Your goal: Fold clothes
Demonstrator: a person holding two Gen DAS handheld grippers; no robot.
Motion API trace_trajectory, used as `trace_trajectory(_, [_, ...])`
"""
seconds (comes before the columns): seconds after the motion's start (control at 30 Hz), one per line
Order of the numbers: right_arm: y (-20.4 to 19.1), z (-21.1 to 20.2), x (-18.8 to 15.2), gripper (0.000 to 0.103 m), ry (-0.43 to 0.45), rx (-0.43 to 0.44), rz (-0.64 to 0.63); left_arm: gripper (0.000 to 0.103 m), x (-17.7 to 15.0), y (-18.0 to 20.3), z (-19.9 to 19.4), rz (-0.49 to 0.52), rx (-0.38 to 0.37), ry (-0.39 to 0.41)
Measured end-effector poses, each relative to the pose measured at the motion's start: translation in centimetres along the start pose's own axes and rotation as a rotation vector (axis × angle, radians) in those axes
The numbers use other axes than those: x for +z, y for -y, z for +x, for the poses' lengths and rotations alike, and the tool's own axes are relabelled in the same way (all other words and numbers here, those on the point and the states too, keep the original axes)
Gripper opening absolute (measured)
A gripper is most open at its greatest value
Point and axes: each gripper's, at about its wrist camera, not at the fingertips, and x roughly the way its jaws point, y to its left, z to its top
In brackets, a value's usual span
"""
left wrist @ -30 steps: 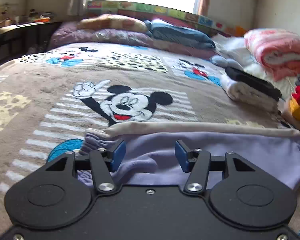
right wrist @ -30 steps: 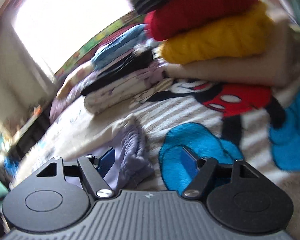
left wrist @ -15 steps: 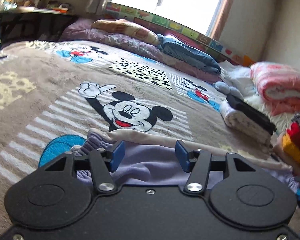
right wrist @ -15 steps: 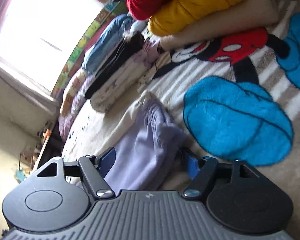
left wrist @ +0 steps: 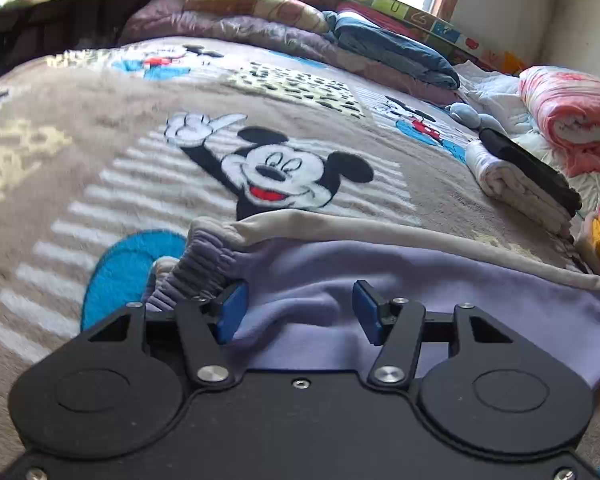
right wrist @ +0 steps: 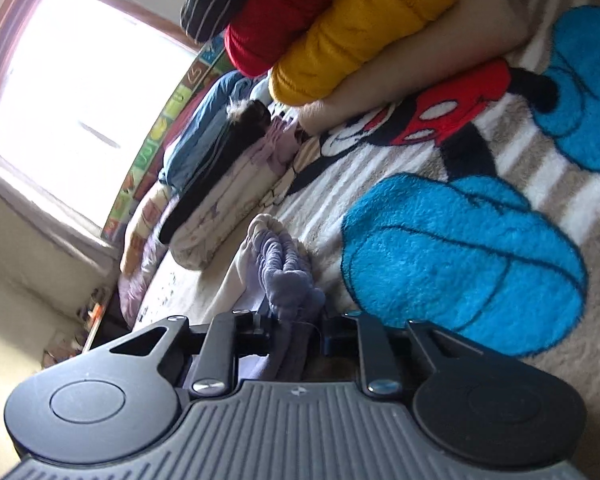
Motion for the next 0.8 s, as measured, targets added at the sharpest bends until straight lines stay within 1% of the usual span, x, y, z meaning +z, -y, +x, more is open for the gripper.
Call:
trace_trajectory(0.03, [0.0,-0.4,0.1,0.022,0.008,0.017,0.010,0.059,0.2,0.2,-0.5,-0.005,-0.043,0.032])
trace_trajectory(0.07, [0.1,-0.8,0.2,0.022,0.016,0.033,0.019,0.064,0.4,0.3,-0.3,-0.001,-0.064,0.039])
trace_trajectory(0.1, [0.2,-1.1,0.3,0.022,0.019,0.049,0.030,0.065,0.4,0.4,0.4,0.015,-0.045,0.013])
trace_trajectory(0.17, [0.5,-0.9,0.6,0.022,0.003,0.050,0.036,0.065,-0.5,0.7,3.0,0.094,0.039,-0.100])
trace_trajectory(0.2, [0.6,-0.5,0.6,0.022,-0.008,0.036,0.028,0.065,-0.9,1.0,3.4,0.130,0.052,-0.101])
trace_trajectory(0.23, [0.9,-0.2,0.6,0.022,-0.021,0.023,0.022,0.065,-0.5,1.2,3.1,0.129,0.053,-0.100])
trace_trajectory(0.33, [1.3,0.3,0.6,0.022,-0.023,0.030,0.018,0.066,1.2,0.8,0.6,0.026,-0.065,0.037])
trace_trajectory(0.37, [1.3,0.5,0.6,0.023,-0.023,0.033,0.014,0.067,1.4,0.5,0.7,-0.004,-0.069,0.040])
trace_trajectory(0.4, [1.4,0.6,0.6,0.023,-0.023,0.036,0.009,0.068,1.3,0.2,1.5,-0.014,-0.035,0.007])
trace_trajectory(0.43, [1.4,0.7,0.6,0.023,-0.023,0.036,0.005,0.068,0.8,-0.1,2.7,-0.009,0.017,-0.055])
trace_trajectory(0.47, [1.3,0.7,0.6,0.024,-0.026,0.035,0.000,0.068,0.6,-0.1,3.0,0.006,0.025,-0.076])
trace_trajectory(0.5, [1.2,0.7,0.6,0.024,-0.030,0.034,-0.004,0.072,0.4,0.1,3.1,0.022,0.023,-0.088])
trace_trajectory(0.53, [1.1,0.8,0.7,0.023,-0.033,0.033,-0.008,0.072,0.2,0.3,3.1,0.038,0.021,-0.100])
trace_trajectory(0.57, [1.0,0.8,0.7,0.024,-0.036,0.030,-0.011,0.072,0.6,0.6,2.5,0.025,-0.004,-0.081])
trace_trajectory(0.63, [0.6,0.7,0.9,0.024,-0.034,0.025,-0.018,0.073,1.1,0.2,1.0,-0.040,-0.082,-0.006])
trace_trajectory(0.67, [0.1,0.5,0.9,0.023,-0.029,0.026,-0.030,0.073,1.3,0.0,0.4,-0.069,-0.098,0.017])
trace_trajectory(0.73, [-1.0,-0.1,1.0,0.023,-0.020,0.031,-0.058,0.079,1.4,-0.6,-0.1,-0.112,-0.109,0.040])
trace_trajectory(0.8, [-2.2,-0.5,1.2,0.023,-0.016,0.037,-0.080,0.087,1.5,-1.0,-0.4,-0.165,-0.126,0.035])
